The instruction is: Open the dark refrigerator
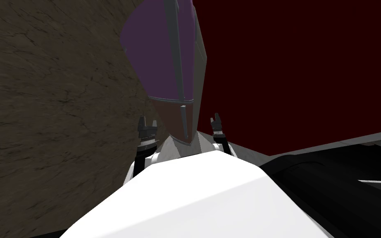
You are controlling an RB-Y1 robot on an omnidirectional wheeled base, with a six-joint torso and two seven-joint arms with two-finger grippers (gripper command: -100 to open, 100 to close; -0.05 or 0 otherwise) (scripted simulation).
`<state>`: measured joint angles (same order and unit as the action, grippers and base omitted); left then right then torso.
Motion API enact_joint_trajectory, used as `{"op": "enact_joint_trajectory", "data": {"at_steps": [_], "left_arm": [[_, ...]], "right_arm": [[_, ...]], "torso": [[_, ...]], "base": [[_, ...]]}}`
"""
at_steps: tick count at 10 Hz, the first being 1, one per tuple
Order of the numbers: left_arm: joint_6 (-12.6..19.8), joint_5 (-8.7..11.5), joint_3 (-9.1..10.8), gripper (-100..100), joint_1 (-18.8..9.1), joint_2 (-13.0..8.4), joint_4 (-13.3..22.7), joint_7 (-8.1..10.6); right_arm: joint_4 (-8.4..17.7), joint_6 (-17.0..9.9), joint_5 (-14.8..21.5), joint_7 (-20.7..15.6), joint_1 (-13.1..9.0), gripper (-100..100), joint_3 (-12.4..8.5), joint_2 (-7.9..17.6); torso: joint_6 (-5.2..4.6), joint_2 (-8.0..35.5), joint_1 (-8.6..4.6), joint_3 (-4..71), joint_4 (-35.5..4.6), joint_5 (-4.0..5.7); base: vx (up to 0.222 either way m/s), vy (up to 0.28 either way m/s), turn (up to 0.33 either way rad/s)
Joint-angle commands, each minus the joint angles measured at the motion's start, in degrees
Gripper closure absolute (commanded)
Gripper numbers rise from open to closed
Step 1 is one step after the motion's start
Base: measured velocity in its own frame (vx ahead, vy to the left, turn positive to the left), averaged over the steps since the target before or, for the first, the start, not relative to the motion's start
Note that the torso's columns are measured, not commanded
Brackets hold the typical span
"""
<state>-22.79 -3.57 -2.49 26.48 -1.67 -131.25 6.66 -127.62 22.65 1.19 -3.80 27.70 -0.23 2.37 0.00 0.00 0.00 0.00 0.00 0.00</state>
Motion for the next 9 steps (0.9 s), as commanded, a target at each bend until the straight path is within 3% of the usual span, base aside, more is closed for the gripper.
{"op": "enact_joint_trajectory", "data": {"at_steps": [1,9], "left_arm": [[0.00,0.00,0.00,0,0.00,0.00,0.00,0.00],[-0.01,0.00,0.00,0,0.00,0.00,-0.02,0.00]], "right_arm": [[0.00,0.00,0.00,0.00,0.00,0,0.00,0.00],[-0.02,0.01,0.00,0.00,0.00,0,0.00,0.00]], "torso": [[0.00,2.32,0.00,4.67,-2.35,0.00],[0.00,35.39,0.00,70.73,-35.37,0.00]], "base": [[0.000,0.000,0.000],[0.000,0.000,0.000]]}}
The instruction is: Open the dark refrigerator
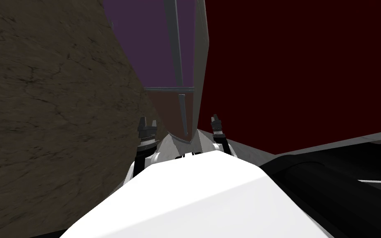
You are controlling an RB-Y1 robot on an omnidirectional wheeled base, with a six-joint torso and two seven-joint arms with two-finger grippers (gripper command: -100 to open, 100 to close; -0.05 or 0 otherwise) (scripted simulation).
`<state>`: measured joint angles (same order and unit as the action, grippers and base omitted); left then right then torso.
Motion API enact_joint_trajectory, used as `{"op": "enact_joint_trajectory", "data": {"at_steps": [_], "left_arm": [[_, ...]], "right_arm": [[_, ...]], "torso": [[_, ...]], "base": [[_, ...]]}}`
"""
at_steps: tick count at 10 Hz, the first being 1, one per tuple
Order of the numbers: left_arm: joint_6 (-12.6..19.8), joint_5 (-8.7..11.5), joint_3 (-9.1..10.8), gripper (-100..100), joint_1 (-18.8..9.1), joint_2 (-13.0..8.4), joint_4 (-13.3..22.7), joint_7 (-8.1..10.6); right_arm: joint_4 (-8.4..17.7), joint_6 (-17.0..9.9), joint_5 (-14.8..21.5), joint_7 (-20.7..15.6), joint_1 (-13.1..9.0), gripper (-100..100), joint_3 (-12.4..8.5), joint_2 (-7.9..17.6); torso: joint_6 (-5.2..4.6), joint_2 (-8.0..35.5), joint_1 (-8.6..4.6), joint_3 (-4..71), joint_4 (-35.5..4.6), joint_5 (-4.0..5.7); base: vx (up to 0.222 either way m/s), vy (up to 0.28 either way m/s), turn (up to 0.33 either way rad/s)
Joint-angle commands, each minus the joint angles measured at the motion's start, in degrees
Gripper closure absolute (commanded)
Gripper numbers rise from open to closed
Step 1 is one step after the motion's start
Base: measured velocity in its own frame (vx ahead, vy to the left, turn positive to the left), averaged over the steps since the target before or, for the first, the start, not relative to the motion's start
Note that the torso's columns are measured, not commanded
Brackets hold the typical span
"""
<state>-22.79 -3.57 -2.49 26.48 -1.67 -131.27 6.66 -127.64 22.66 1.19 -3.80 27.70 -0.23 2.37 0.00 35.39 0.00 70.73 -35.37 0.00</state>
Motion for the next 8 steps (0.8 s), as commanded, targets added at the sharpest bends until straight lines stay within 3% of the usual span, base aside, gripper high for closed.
{"op": "enact_joint_trajectory", "data": {"at_steps": [1,2,5,8], "left_arm": [[0.69,0.40,-0.02,-100,-1.32,-1.60,0.72,0.34],[1.39,0.81,-0.05,-100,-2.66,-2.71,1.45,0.68],[4.71,2.73,-0.21,-100,-8.51,-6.02,4.88,2.29],[6.16,3.57,-0.28,-100,-11.74,-7.12,6.37,3.00]], "right_arm": [[0.00,0.00,0.00,0.00,0.00,0,0.00,0.00],[0.02,-0.01,0.00,0.00,0.01,0,0.00,-0.01],[0.03,-0.01,0.00,0.00,0.00,0,0.01,-0.02],[0.03,-0.01,0.00,0.00,0.00,0,0.01,-0.01]], "torso": [[0.00,4.23,0.00,8.46,-4.23,0.00],[0.00,6.17,-0.06,12.40,-6.12,0.01],[0.00,6.95,-0.13,13.79,-6.91,0.04],[0.01,6.90,0.09,13.84,-6.91,-0.03]], "base": [[-0.001,-0.026,0.027],[-0.015,-0.054,0.037],[-0.040,-0.107,0.056],[-0.037,-0.079,0.039]]}}
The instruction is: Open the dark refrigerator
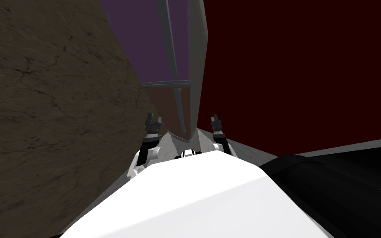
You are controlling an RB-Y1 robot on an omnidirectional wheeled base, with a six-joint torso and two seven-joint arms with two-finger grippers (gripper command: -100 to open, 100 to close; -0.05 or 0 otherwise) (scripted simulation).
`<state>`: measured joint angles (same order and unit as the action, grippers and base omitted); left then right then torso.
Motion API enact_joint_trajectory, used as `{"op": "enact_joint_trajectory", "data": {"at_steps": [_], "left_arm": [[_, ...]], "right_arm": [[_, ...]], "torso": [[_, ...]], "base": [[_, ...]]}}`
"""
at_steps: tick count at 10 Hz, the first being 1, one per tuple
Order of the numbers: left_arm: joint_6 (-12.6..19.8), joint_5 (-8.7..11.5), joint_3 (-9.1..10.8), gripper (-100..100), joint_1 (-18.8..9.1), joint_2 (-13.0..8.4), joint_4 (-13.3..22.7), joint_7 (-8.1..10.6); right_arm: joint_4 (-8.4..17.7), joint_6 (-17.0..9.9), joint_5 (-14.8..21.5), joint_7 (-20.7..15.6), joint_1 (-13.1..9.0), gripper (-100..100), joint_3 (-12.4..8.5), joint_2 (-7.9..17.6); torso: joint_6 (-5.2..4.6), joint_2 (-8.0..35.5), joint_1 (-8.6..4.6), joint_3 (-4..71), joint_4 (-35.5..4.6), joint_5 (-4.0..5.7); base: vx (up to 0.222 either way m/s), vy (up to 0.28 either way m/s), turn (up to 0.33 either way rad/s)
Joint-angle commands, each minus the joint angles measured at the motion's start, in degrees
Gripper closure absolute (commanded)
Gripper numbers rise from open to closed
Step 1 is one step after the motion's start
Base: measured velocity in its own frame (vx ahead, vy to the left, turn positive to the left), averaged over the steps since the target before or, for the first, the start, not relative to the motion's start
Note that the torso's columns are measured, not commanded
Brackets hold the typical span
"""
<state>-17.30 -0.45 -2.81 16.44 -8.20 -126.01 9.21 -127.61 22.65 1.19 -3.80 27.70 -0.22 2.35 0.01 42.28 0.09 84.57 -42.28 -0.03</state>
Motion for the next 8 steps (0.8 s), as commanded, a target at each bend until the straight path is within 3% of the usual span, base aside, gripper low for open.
{"op": "enact_joint_trajectory", "data": {"at_steps": [1,8], "left_arm": [[2.26,1.38,-0.05,-100,-3.92,-1.69,2.76,1.21],[7.82,4.54,-0.39,-100,-15.22,-4.97,8.53,3.85]], "right_arm": [[0.00,0.00,0.00,0.00,0.00,0,0.00,0.00],[0.00,0.00,0.00,0.00,0.00,0,0.00,0.00]], "torso": [[0.00,-0.03,0.01,0.01,0.01,0.00],[0.00,0.07,-0.18,-0.05,-0.02,0.05]], "base": [[-0.035,-0.086,0.070],[-0.036,-0.091,0.048]]}}
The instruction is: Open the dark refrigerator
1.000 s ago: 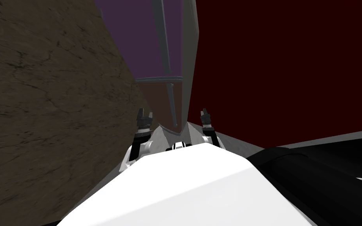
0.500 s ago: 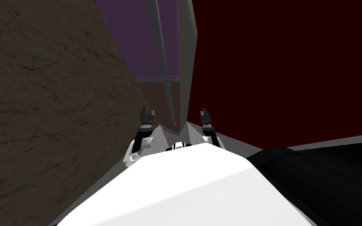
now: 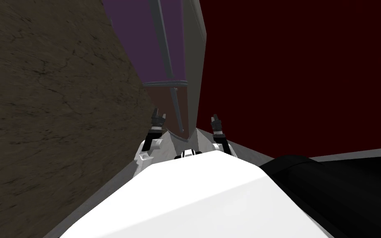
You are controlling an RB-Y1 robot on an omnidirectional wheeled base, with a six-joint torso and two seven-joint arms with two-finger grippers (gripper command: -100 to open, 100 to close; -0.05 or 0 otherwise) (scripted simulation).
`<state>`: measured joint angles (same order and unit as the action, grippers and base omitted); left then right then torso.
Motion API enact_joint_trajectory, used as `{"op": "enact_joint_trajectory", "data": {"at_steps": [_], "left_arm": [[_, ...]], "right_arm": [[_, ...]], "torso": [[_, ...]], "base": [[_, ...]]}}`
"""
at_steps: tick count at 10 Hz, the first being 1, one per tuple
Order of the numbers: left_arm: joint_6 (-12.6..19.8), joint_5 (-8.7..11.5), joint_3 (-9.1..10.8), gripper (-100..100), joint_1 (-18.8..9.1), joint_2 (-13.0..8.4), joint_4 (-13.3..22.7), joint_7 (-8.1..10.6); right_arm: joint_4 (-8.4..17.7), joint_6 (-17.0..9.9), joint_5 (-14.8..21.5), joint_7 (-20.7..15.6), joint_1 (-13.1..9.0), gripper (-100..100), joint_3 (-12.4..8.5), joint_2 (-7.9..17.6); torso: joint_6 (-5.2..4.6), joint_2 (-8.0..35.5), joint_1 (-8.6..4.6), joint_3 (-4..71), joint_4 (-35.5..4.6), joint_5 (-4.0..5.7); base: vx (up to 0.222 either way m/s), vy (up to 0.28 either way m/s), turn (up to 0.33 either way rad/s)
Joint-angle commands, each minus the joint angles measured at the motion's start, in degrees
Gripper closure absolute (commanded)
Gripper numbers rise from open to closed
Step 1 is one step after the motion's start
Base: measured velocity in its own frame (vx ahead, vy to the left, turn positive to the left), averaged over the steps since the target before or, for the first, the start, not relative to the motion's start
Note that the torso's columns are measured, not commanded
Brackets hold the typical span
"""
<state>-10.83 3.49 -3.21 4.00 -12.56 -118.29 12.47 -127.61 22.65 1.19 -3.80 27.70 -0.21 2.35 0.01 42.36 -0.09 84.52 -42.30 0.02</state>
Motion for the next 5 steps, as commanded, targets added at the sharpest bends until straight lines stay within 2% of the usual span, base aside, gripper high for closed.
{"op": "enact_joint_trajectory", "data": {"at_steps": [1,2,3,4,5], "left_arm": [[3.42,1.74,-0.11,-100,-4.54,-1.65,2.96,1.56],[3.42,1.74,-0.11,-100,-6.23,-1.65,2.96,1.56],[3.42,1.74,-0.11,-100,-6.64,-1.65,2.96,1.56],[5.58,2.92,-0.23,-100,-8.87,-2.66,5.19,2.56],[5.58,2.92,-0.23,-100,-10.44,-2.66,5.19,2.56]], "right_arm": [[0.00,0.00,0.00,0.00,0.00,0,0.00,0.00],[0.00,0.00,0.00,0.00,0.00,0,0.00,0.00],[0.00,0.00,0.00,0.00,0.00,0,0.00,0.00],[0.00,0.00,0.00,0.00,0.00,0,-0.01,0.01],[0.00,0.00,0.00,0.00,0.01,0,-0.01,0.01]], "torso": [[-0.01,-0.06,0.12,0.03,0.01,-0.02],[0.00,-0.08,0.10,0.05,0.02,-0.03],[-0.01,-0.11,0.12,0.06,0.02,-0.02],[0.00,-0.15,0.26,0.09,0.04,-0.06],[0.01,-0.10,0.11,0.07,0.03,-0.04]], "base": [[-0.045,-0.101,0.070],[-0.039,-0.095,0.041],[-0.014,-0.038,-0.005],[-0.029,-0.069,0.071],[-0.033,-0.075,0.047]]}}
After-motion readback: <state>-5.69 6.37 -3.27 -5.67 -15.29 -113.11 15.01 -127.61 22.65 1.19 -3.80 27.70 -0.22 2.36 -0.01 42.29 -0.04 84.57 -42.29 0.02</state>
